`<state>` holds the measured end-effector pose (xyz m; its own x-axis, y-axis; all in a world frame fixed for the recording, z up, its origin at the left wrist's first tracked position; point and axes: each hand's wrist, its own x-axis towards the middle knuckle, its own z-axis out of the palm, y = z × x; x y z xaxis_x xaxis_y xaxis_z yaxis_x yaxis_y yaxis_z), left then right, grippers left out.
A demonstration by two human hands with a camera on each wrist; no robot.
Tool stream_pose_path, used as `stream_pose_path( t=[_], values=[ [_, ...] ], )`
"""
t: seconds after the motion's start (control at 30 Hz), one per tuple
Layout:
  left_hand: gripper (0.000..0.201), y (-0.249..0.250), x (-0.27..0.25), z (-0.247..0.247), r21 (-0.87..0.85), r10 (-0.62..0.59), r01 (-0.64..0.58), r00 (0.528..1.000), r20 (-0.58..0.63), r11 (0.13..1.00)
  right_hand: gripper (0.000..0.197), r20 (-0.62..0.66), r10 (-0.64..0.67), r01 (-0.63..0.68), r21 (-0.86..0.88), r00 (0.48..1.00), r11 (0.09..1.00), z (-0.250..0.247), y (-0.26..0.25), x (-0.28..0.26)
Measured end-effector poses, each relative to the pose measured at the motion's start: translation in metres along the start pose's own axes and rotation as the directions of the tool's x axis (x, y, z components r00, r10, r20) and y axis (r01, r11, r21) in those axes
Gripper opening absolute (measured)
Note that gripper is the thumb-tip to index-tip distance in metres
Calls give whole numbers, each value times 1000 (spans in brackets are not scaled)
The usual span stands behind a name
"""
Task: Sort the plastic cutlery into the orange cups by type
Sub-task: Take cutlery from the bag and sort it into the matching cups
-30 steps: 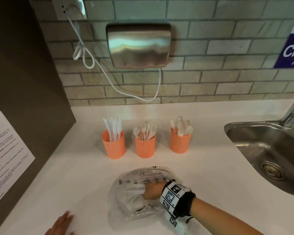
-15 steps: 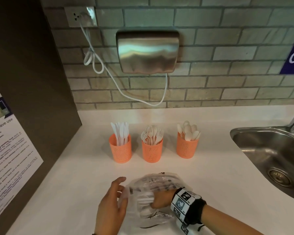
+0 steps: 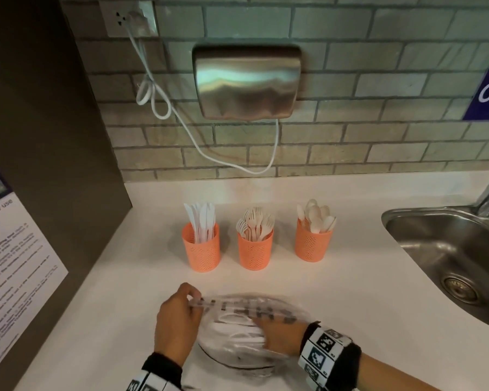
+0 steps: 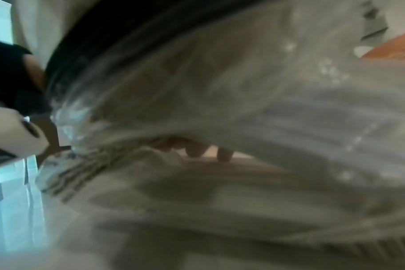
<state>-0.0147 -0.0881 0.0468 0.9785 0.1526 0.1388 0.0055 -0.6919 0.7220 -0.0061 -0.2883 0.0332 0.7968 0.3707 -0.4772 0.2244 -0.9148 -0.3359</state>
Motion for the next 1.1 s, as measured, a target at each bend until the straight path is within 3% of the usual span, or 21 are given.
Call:
stream_pose_path(
  t=[0.07,0.1,0.2,0.3,0.37,0.5,0.57,0.63,0.7,0.77,0.83,0.97,1.1],
  values=[
    [27,-1,7,2,-3,-10,10,1000,-2,1000,66,6,25,-25,30,1000,999,-2,-2,-2],
    [26,-2,8,3,-4,-7,7,1000,25,1000,66,74,42,-45,48,996,998,-8,-3,-5],
    [26,-11,6,12,-54,-48,58,984,170,997,80,131,75,-95,152,989,984,-7,6,4],
    [29,-16,2,23,-165,-113,149,972,206,975,57,156,128,-153,162,979,975,-6,6,4],
    [28,-15,-2,30,-186,-108,149,971,212,971,60,177,124,-157,191,977,969,-7,4,2],
    [27,-15,7,21,-178,-46,78,983,178,981,74,125,0,-25,201,992,979,-4,-1,-3],
    [27,-14,15,11,-71,-15,25,990,143,997,78,72,-55,38,220,996,975,1,1,2],
    [28,-12,17,5,76,-1,-8,992,130,997,81,70,-34,15,264,997,964,-3,-1,0],
    [28,-7,11,4,198,16,-48,987,158,979,65,3,-36,33,297,999,954,-10,2,-1],
    [32,-6,-1,7,267,29,-90,975,222,959,52,-115,-22,47,222,993,974,-20,6,-6],
    [34,-8,-1,7,248,16,-77,971,239,966,49,-145,-39,65,176,989,982,-22,6,-9],
    [31,-17,14,8,118,-43,17,974,222,993,45,-24,-168,166,346,986,924,-15,3,-12],
    [29,-11,8,5,161,-4,-36,970,243,986,41,-122,-123,153,278,985,948,-24,11,-13]
  ],
)
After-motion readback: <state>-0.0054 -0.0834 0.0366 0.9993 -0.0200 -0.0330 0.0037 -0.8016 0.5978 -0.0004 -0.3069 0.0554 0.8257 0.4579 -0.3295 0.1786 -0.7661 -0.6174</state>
